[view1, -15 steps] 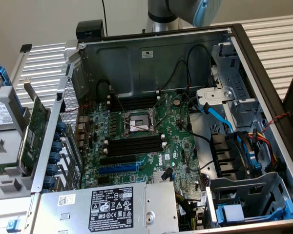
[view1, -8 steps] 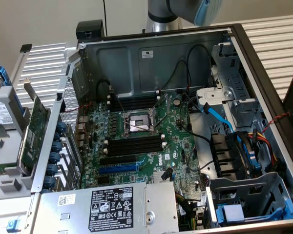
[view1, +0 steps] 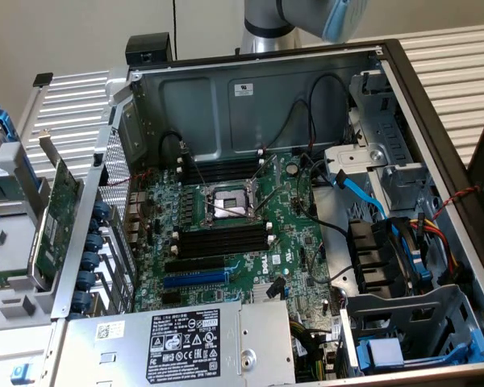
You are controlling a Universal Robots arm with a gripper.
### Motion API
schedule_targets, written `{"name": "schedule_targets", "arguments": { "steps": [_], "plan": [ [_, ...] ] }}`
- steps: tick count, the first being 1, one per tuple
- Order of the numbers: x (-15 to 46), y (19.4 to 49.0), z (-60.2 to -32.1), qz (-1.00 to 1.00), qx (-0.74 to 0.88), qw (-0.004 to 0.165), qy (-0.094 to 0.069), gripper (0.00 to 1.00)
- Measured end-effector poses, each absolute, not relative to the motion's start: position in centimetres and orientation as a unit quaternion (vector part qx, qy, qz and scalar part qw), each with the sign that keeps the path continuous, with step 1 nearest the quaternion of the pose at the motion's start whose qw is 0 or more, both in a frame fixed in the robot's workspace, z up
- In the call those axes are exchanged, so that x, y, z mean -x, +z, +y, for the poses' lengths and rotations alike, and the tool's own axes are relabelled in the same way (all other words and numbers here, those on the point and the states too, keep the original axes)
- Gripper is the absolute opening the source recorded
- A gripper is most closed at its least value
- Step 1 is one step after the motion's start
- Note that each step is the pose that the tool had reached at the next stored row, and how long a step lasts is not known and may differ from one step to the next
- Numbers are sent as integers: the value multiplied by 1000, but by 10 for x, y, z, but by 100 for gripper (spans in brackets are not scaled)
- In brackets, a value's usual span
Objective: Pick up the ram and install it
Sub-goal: 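Pick up the ram and move it above insertion slot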
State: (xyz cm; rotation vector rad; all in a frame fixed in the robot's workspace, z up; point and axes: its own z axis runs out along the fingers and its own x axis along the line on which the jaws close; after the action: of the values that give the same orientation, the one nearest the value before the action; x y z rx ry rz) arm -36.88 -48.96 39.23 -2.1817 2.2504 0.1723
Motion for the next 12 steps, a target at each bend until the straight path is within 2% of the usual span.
{"name": "schedule_targets", "arguments": {
  "steps": [7,12],
  "plan": [
    [357,393,-490,716,693,-25,80,13],
    [341,403,-490,715,693,-30,84,13]
  ]
}}
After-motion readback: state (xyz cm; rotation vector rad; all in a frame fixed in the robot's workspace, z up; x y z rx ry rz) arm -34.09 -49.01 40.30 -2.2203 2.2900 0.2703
